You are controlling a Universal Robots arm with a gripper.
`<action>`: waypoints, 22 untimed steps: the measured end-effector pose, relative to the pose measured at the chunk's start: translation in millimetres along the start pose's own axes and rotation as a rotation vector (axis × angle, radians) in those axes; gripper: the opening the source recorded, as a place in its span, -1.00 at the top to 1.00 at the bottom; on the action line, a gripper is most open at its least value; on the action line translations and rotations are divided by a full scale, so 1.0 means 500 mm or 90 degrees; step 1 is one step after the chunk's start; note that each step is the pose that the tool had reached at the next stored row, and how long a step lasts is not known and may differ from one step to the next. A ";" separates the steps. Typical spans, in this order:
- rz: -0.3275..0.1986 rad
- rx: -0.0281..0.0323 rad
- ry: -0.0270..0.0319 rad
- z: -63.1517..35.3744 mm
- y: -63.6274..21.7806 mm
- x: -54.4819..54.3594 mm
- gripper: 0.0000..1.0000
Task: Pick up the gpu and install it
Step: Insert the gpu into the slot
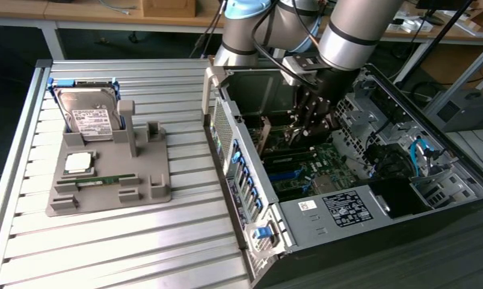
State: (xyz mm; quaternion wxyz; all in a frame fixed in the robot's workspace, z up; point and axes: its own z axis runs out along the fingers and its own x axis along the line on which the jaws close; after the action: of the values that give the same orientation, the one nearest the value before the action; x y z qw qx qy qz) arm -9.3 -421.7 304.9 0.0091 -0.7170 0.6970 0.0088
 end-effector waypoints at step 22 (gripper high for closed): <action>0.000 0.0000 0.0000 0.004 0.011 0.013 0.47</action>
State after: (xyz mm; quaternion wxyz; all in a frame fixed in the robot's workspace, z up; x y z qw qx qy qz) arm -14.6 -428.5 302.9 0.0092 -0.7170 0.6970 0.0088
